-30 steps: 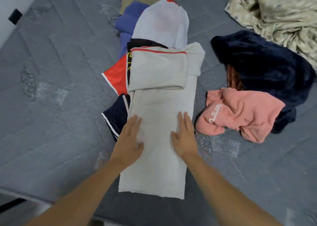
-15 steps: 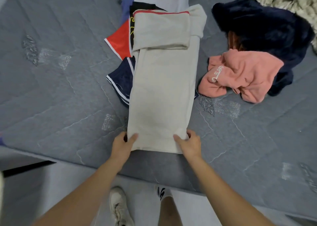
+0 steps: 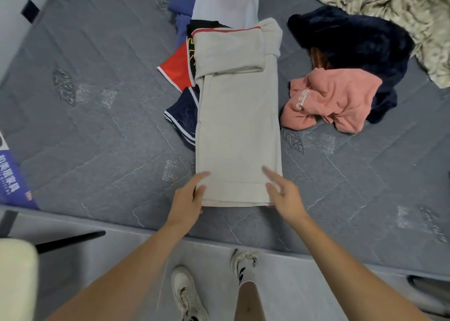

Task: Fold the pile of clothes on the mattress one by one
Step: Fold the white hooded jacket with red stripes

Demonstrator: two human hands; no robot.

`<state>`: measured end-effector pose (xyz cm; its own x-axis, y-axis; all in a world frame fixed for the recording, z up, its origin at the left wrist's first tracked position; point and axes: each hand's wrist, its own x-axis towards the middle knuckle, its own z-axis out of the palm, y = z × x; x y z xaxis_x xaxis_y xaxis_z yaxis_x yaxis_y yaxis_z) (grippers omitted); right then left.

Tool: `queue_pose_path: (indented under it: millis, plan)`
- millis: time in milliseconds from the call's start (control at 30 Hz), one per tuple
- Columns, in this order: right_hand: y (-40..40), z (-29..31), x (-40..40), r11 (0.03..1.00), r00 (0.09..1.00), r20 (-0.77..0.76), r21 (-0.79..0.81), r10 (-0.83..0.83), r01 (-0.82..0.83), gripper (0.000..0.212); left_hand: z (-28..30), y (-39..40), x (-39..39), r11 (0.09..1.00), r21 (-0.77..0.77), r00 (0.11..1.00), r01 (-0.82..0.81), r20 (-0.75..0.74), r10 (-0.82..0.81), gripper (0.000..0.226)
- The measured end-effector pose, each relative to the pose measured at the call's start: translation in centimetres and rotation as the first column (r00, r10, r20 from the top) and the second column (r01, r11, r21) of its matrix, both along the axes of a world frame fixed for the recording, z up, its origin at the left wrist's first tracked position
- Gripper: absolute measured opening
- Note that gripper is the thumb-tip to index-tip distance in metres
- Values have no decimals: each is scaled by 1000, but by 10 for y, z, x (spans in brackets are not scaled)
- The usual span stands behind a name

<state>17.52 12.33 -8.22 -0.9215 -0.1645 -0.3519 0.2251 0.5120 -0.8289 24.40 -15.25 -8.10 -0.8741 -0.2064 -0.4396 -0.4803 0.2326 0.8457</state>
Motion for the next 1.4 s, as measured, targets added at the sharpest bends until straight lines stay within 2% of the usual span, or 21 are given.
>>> queue_pose_path:
  millis: [67,100,167,200,267,367,433,500,600,667,733,800,933,1000,1100,1167,1200,1233,1267,1333,1400]
  plan:
    - [2,8,-13,996,997,59,59,57,-61,30,-4,-10,-3,997,31,997,76,30,-77,46]
    - [3,11,-22,995,988,132,54,79,-86,32,-7,-16,-4,990,67,991,122,54,-126,55]
    - [4,16,-36,986,939,313,40,144,-164,49,-11,-29,-6,963,73,960,260,93,-266,75]
    - [5,17,-41,968,910,361,68,202,-242,60,-13,-35,-8,941,27,936,336,98,-337,82]
    - [4,16,-45,877,859,352,171,371,-449,74,-21,-45,-13,887,-133,896,443,88,-435,85]
    - [4,2,-41,637,741,335,378,582,-672,80,-30,-48,-20,735,-439,831,518,51,-555,65]
    - [7,-9,-40,514,712,273,534,647,-671,79,-38,-46,-26,624,-594,790,508,33,-612,56]
    - [10,-20,-36,406,659,134,692,741,-597,78,-46,-42,-30,511,-730,730,453,-25,-683,47]
    - [13,-32,-32,314,557,-25,846,830,-430,71,-57,-40,-34,364,-842,677,399,3,-736,36]
    - [14,-35,-30,306,514,-85,880,854,-363,65,-63,-40,-36,277,-869,621,410,44,-782,48]
    - [13,-36,-31,284,470,-86,885,879,-368,75,-69,-42,-37,150,-884,555,443,139,-820,76]
    - [11,-36,-31,221,414,-32,881,910,-417,89,-72,-44,-41,33,-893,513,448,227,-828,98]
    - [12,-53,-44,102,186,-8,859,982,-501,90,-80,-46,-59,-155,-899,344,409,310,-886,101]
    - [16,-63,-54,78,122,-15,843,992,-532,89,-89,-50,-69,-205,-893,256,401,324,-911,101]
    - [22,-74,-65,89,116,-27,816,993,-572,92,-92,-53,-76,-201,-859,224,471,337,-914,104]
    - [19,-76,-66,149,169,-54,764,984,-627,97,-91,-57,-75,-180,-814,221,552,351,-910,109]
    - [17,-74,-65,194,208,-70,716,976,-671,98,-90,-60,-74,-141,-774,219,617,341,-914,111]
    - [15,-70,-64,251,262,-81,648,962,-719,95,-86,-60,-75,-46,-717,228,695,280,-932,110]
    - [13,-65,-64,326,342,-80,560,936,-762,91,-80,-59,-77,109,-635,286,764,182,-941,105]
    - [11,-46,-71,512,549,5,354,836,-783,80,-63,-56,-84,456,-357,503,816,47,-863,83]
    - [8,-22,-84,686,719,88,240,689,-687,65,-37,-54,-96,657,-123,668,743,88,-739,54]
